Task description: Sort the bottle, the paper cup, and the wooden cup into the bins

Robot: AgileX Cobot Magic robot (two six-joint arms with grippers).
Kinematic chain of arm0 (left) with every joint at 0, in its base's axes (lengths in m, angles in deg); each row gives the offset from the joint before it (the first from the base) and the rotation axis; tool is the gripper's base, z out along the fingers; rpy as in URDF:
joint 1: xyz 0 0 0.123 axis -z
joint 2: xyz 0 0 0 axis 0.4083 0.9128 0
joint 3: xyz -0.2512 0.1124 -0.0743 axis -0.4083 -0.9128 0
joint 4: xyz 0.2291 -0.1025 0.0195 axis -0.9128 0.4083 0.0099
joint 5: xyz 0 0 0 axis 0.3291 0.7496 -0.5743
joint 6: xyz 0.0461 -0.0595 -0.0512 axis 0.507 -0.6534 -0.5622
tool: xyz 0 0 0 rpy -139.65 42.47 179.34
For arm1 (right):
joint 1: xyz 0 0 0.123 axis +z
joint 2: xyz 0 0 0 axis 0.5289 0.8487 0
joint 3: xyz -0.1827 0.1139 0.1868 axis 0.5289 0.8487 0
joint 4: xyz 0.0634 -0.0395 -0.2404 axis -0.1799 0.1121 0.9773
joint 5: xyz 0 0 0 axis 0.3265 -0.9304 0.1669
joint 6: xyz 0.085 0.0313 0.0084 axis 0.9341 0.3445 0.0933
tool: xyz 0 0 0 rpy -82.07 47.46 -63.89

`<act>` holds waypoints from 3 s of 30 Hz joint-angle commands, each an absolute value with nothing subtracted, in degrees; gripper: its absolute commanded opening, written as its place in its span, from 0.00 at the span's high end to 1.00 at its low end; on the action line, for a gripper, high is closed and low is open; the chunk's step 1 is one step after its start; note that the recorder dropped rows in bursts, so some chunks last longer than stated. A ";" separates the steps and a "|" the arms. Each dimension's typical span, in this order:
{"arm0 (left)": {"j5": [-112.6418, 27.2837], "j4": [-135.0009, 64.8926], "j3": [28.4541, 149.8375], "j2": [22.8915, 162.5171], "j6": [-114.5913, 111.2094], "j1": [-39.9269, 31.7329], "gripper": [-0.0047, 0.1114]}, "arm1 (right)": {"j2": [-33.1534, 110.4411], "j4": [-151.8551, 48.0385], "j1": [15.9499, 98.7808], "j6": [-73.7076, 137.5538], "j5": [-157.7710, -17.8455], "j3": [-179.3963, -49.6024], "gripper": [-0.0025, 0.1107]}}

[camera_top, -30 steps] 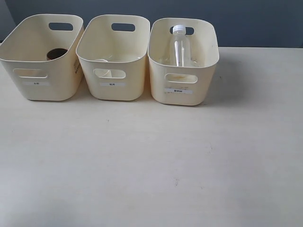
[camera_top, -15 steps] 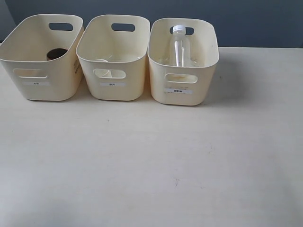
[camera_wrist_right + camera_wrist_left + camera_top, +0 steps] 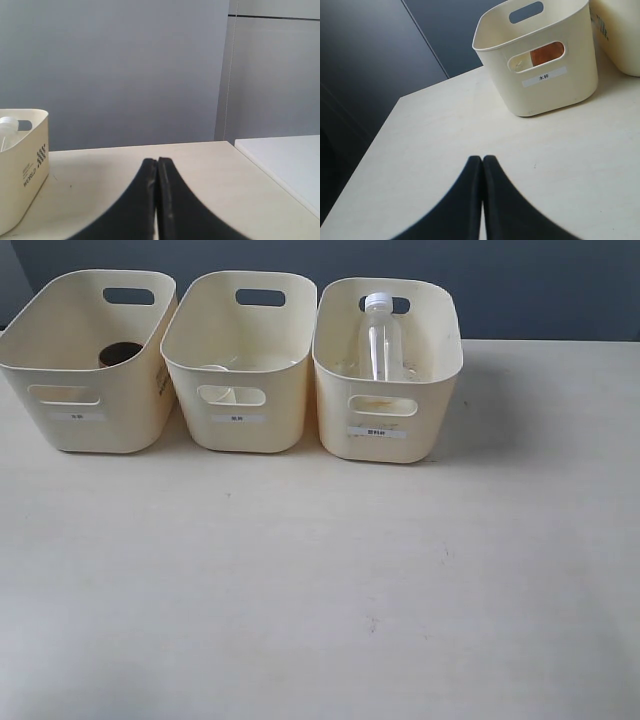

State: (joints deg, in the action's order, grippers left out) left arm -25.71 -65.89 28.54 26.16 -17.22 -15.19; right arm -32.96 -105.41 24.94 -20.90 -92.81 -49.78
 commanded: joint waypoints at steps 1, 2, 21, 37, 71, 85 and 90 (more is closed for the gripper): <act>-26.37 -65.83 28.45 25.97 -17.32 -14.88 0.96 | -33.15 -105.12 24.65 -21.15 -92.36 -49.60 0.98; -26.37 -65.83 28.45 25.97 -17.32 -14.88 0.96 | -33.15 -105.12 24.65 -21.15 -92.36 -49.60 0.98; -26.37 -65.83 28.45 25.97 -17.32 -14.88 0.96 | -33.15 -71.84 24.65 -21.49 -94.26 -49.60 0.98; -26.37 -65.83 28.45 25.97 -17.32 -14.88 0.96 | -33.15 -52.84 24.65 27.49 -93.73 -49.60 0.98; -26.37 -65.83 28.45 25.97 -17.32 -14.88 0.96 | -33.15 -53.61 24.65 32.62 -93.94 -49.60 0.98; -26.37 -65.83 28.45 25.97 -17.32 -14.88 0.96 | -33.15 -53.73 24.65 32.62 -93.94 -49.60 0.98; -26.37 -65.83 28.45 25.97 -17.32 -14.88 0.96 | -33.15 -53.73 24.65 32.62 -93.94 -49.60 0.98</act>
